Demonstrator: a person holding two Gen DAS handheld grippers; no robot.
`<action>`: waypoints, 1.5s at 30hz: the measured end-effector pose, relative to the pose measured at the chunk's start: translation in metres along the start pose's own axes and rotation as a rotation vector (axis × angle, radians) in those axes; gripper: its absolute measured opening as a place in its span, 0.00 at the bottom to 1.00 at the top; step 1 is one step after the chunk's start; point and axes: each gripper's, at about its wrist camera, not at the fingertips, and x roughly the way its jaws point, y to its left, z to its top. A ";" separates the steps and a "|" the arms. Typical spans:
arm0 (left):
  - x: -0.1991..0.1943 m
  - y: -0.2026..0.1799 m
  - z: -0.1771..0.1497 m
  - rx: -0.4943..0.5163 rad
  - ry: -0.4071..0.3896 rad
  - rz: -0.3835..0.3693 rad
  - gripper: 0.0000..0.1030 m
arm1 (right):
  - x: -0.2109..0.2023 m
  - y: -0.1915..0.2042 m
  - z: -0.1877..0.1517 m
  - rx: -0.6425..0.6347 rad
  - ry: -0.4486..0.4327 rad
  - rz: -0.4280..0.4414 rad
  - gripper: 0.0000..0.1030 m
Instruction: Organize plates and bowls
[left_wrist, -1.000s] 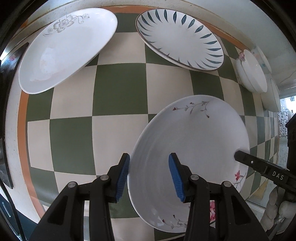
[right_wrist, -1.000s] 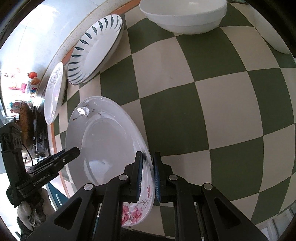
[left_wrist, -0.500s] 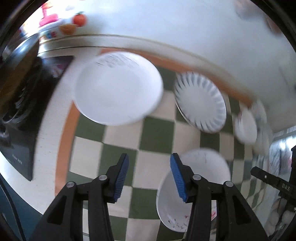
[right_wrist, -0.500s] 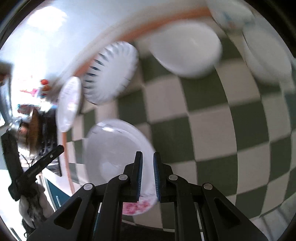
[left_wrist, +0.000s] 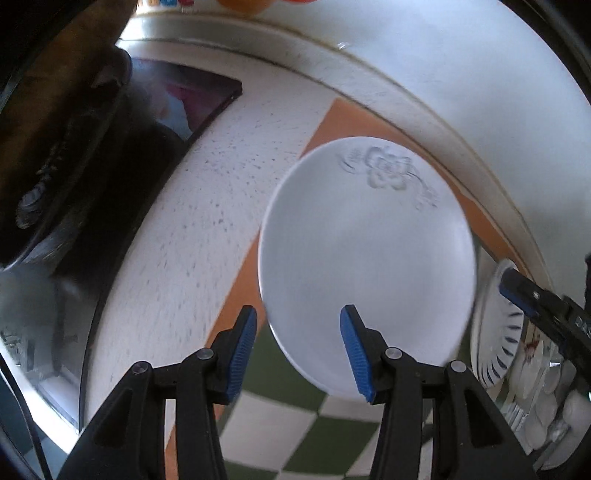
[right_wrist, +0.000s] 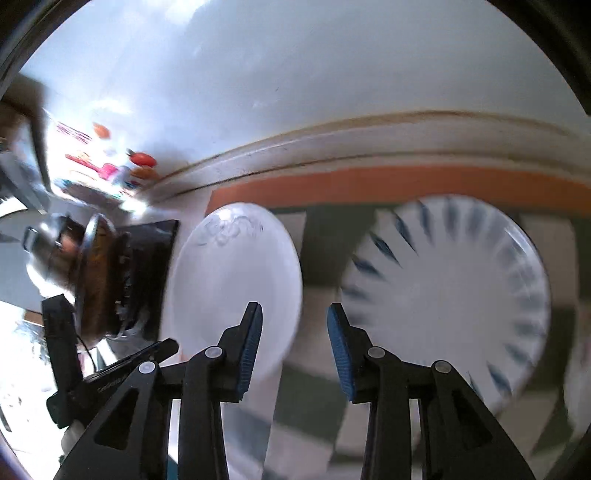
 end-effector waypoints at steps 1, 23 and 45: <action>0.005 0.003 0.004 -0.004 0.007 -0.005 0.43 | 0.016 0.003 0.011 -0.014 0.030 -0.012 0.38; 0.005 -0.005 0.010 0.081 -0.005 -0.024 0.26 | 0.077 -0.004 0.036 0.041 0.163 -0.003 0.14; -0.091 -0.078 -0.095 0.245 -0.060 -0.122 0.27 | -0.106 -0.036 -0.085 0.122 -0.045 0.057 0.12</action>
